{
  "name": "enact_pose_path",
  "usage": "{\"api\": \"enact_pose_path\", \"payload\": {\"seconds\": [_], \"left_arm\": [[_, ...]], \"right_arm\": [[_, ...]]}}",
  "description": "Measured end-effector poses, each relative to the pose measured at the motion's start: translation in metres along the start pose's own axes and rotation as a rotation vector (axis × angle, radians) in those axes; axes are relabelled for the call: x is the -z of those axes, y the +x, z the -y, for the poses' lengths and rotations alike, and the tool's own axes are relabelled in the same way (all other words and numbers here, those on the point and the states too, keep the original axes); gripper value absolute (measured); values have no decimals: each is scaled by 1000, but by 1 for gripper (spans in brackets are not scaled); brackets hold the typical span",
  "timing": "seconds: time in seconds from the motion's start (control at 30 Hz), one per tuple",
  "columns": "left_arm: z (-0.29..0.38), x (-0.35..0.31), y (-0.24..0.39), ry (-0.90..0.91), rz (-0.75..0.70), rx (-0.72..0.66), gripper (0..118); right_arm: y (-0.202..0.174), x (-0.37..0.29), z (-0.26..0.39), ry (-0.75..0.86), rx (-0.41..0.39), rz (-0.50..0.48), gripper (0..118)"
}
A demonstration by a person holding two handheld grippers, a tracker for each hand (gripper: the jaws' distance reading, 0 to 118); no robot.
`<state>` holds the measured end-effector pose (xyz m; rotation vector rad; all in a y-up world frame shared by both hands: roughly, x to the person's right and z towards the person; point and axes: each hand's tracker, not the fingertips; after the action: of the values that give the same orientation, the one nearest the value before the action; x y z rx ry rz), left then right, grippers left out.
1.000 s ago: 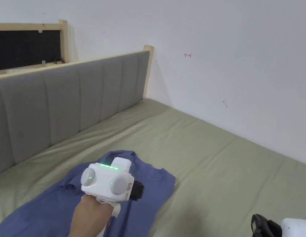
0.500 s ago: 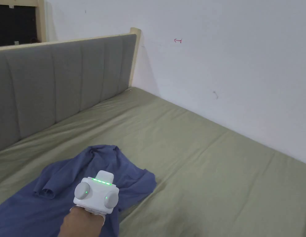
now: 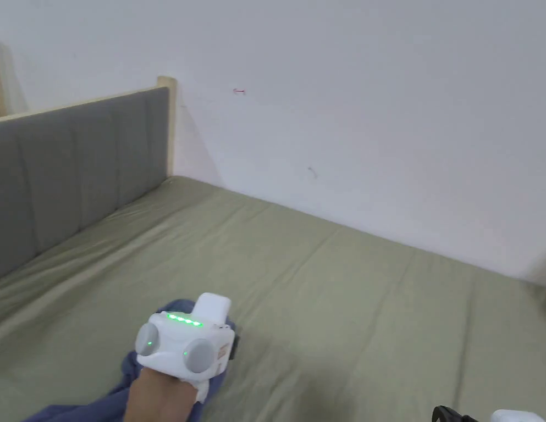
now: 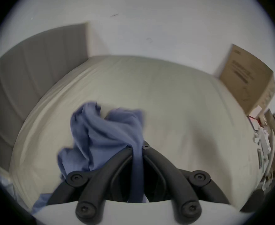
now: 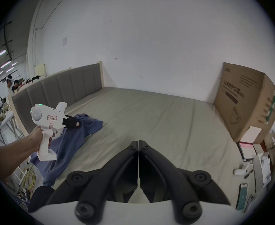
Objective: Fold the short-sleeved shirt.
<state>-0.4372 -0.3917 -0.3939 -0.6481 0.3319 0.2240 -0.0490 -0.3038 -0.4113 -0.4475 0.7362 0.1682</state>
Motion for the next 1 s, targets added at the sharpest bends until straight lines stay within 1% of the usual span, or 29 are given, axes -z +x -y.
{"api": "enact_pose_path", "payload": {"seconds": [0.17,0.23,0.3,0.4,0.5,0.6,0.67,0.8,0.83,0.87,0.9,0.93,0.97,1.0], "left_arm": [[-37,-38,147,122,221,114,0],[-46,-46,202,141,315,148,0],[-45,-49,257,131,394,187,0],[-28,-18,325,55,463,250,0],[16,23,380,-66,449,331,0],[64,72,415,-189,407,375,0],[89,93,429,-248,385,401,0],[107,98,429,-249,385,392,1],[107,95,427,-222,380,393,8],[102,89,421,-213,398,388,40],[96,81,416,-208,405,379,82],[91,70,410,-180,412,371,109],[84,51,401,-101,417,370,115],[75,26,390,-10,410,363,112]], "right_arm": [[48,-52,8,29,30,113,0],[69,-70,13,40,52,159,0],[91,-85,20,44,75,203,0],[120,-101,32,35,102,261,0],[146,-110,49,20,135,308,0],[170,-112,66,-2,171,339,0],[182,-111,75,-16,190,348,0],[194,-109,86,-36,184,361,0],[195,-109,87,-37,184,361,0],[195,-109,88,-38,186,357,0],[194,-109,88,-37,187,353,0],[193,-109,88,-36,187,351,0],[190,-111,88,-33,185,347,0],[186,-113,87,-26,182,341,0]]}}
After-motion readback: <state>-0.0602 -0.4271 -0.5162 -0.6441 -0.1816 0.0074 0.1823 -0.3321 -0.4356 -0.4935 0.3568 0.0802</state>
